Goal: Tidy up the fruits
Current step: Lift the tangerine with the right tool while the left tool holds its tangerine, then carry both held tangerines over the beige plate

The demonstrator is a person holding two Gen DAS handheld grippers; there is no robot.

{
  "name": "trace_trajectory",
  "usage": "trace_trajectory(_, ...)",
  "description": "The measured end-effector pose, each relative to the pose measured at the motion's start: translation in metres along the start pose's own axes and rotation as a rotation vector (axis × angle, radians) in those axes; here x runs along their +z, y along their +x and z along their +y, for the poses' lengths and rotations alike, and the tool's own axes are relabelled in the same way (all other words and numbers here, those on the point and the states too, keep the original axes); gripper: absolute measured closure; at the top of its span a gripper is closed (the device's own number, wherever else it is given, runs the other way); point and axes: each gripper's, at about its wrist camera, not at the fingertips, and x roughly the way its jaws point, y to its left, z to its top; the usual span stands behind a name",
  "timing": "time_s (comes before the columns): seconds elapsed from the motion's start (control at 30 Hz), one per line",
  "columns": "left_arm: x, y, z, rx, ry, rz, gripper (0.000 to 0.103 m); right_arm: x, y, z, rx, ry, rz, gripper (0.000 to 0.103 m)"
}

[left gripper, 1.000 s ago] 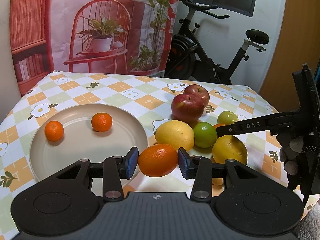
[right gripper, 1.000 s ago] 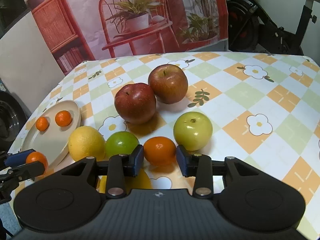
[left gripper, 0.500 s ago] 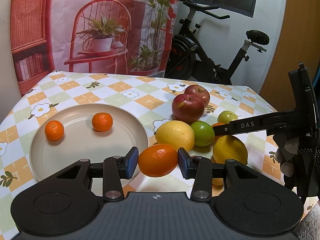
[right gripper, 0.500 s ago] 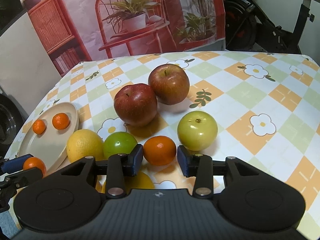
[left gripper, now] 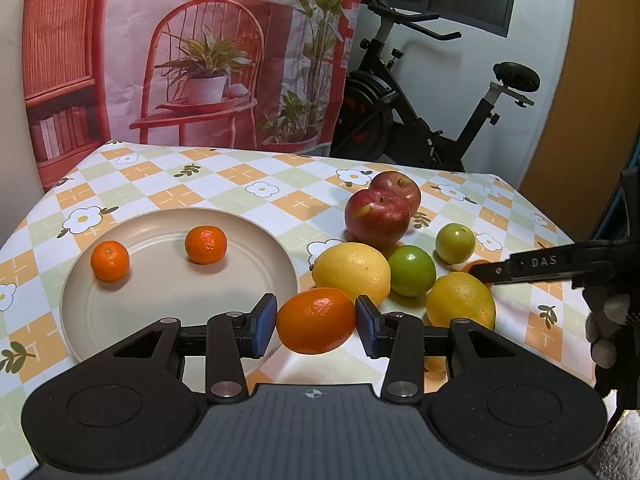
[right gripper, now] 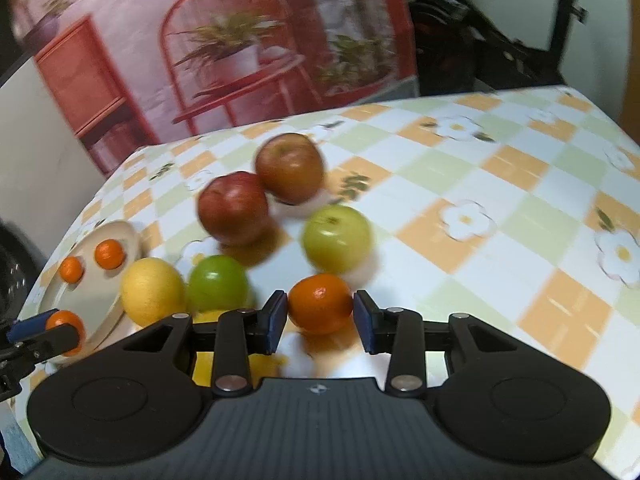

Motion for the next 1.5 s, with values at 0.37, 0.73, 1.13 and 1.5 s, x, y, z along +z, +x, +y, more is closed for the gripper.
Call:
trace_trajectory(0.37, 0.000, 0.000, 0.000, 0.002, -0.001, 0.004, 0.058, 0.000, 0.006, -0.005, 0.025, 0.043, 0.007, 0.062)
trace_trajectory(0.73, 0.008, -0.001, 0.015, 0.041, -0.042, 0.008, 0.058, 0.013, -0.005, 0.006, 0.018, 0.014, -0.028, 0.063)
trace_trajectory(1.13, 0.026, -0.017, 0.077, 0.162, -0.143, -0.015, 0.058, 0.044, -0.004, 0.098, 0.165, -0.200, -0.050, 0.063)
trace_trajectory(1.5, 0.029, -0.010, 0.110, 0.201, -0.131, 0.037, 0.058, 0.027, 0.063, 0.179, 0.290, -0.419, 0.093, 0.063)
